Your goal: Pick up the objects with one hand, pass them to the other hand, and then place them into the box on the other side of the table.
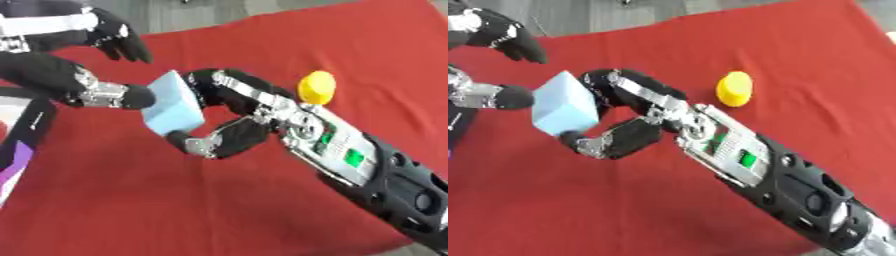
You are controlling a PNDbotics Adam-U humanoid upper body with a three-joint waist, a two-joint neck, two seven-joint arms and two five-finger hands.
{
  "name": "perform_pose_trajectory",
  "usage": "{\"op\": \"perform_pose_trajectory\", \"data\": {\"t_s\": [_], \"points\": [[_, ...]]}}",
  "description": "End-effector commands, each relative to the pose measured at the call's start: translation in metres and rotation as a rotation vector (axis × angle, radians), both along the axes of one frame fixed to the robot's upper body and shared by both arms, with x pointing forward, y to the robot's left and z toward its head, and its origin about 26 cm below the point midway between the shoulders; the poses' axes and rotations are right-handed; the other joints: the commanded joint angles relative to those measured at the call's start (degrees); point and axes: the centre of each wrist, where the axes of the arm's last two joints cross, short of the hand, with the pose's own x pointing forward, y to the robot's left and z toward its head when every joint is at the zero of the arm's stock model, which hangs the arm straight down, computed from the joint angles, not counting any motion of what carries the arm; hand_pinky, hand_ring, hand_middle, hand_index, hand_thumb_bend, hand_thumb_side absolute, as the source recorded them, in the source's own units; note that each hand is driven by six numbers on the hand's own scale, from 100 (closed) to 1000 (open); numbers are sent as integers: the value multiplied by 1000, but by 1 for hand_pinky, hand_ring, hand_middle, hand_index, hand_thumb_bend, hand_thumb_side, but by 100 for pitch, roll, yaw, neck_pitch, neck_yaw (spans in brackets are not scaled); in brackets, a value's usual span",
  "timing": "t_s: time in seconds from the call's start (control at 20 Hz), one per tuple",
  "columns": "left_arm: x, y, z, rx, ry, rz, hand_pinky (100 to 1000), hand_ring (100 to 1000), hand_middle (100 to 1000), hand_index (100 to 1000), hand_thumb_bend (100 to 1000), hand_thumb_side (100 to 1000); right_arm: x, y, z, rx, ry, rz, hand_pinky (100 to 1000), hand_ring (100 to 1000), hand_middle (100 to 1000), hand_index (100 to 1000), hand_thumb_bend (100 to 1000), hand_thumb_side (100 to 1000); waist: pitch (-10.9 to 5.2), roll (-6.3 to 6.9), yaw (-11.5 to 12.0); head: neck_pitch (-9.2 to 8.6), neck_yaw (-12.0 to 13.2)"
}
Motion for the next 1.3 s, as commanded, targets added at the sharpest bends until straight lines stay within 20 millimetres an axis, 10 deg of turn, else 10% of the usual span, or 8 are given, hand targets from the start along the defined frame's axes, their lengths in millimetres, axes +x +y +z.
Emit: {"op": "perform_pose_trajectory", "data": {"t_s": [0.05, 1.3], "points": [[-1, -2, 7, 38, 40, 5, 870, 831, 768, 782, 631, 628, -3, 1, 10, 7, -44, 13, 620, 622, 448, 606, 100, 155, -59, 53, 0, 7, 14], [1, -18, -2, 62, 67, 36, 872, 832, 764, 775, 636, 679, -10, 1, 19, -2, -67, 17, 612, 615, 448, 602, 100, 136, -45, 62, 10, 34, 24]]}}
